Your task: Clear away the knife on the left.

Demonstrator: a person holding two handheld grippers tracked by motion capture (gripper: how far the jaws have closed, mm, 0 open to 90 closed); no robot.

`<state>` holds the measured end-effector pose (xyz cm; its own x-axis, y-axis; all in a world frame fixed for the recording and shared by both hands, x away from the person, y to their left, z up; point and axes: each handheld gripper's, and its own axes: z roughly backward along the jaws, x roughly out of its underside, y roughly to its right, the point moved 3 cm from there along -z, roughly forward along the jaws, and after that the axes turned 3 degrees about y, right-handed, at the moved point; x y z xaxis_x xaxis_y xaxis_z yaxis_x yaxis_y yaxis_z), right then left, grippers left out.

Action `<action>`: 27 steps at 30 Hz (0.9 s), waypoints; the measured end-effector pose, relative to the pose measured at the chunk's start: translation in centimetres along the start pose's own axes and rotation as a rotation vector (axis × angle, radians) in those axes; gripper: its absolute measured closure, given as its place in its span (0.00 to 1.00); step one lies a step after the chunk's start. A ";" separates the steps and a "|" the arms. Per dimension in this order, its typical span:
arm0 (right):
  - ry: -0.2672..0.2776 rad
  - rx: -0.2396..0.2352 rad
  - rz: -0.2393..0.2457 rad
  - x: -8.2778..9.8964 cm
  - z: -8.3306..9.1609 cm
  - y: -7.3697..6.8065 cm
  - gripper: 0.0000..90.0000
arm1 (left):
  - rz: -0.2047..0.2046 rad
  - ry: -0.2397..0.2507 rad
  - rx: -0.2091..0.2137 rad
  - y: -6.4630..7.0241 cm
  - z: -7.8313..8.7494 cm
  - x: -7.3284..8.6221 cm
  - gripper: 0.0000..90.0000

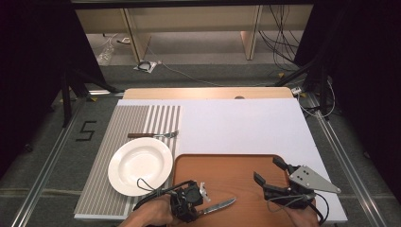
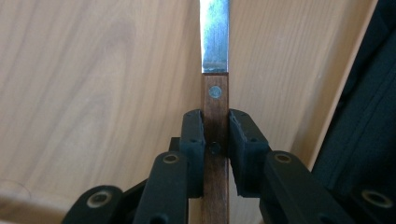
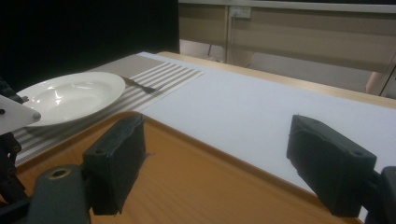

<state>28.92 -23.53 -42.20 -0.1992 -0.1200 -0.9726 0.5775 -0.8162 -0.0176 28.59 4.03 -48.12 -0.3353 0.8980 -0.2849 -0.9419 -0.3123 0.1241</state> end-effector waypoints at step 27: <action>-0.003 0.002 0.006 0.0 0.1 0.0 0.23 | -0.107 0.149 -0.008 2.2 -0.3 -1.4 0.99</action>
<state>28.86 -23.57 -42.16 -0.1981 -0.1272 -0.9719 0.5773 -0.8164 -0.0109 26.98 2.00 -47.72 -0.2324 0.8704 -0.4340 -0.9722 -0.2206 0.0782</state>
